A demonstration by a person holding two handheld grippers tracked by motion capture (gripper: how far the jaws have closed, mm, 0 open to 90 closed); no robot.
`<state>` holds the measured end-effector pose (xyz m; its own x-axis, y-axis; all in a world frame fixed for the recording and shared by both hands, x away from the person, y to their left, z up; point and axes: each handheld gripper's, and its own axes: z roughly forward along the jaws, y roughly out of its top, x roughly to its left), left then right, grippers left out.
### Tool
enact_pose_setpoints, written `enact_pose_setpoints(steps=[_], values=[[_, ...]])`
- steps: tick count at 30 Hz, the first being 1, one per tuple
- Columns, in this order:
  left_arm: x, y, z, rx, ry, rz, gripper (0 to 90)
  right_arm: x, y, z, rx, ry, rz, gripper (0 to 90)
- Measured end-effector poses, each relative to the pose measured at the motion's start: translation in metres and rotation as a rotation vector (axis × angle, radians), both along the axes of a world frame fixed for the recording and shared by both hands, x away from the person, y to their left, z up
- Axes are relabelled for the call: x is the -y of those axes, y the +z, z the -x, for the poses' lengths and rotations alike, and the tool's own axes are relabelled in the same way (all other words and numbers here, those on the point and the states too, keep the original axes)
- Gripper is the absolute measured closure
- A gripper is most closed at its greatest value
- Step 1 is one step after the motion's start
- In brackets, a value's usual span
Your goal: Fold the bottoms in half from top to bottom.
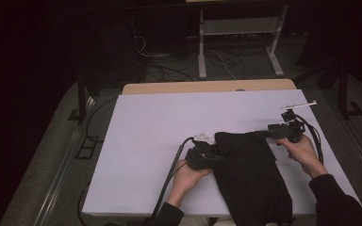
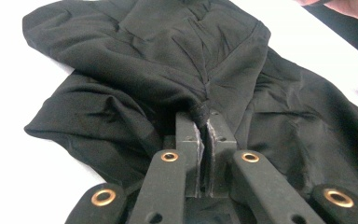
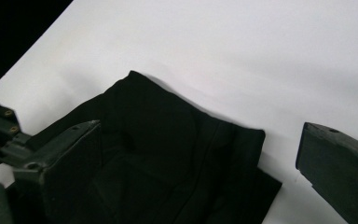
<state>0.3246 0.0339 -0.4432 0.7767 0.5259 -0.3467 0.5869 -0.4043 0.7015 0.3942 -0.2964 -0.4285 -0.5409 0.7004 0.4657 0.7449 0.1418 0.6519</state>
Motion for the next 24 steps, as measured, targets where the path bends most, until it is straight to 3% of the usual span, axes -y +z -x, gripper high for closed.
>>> enact_pose_setpoints(steps=[11,24], values=[[0.000,0.000,0.000,0.002,-0.004,-0.006,84.8,-0.007,-0.017,-0.018,-0.028,-0.020,0.025,1.6],[0.001,-0.001,0.001,0.000,-0.006,-0.015,84.6,-0.012,-0.028,-0.021,-0.069,0.024,0.006,16.8]])
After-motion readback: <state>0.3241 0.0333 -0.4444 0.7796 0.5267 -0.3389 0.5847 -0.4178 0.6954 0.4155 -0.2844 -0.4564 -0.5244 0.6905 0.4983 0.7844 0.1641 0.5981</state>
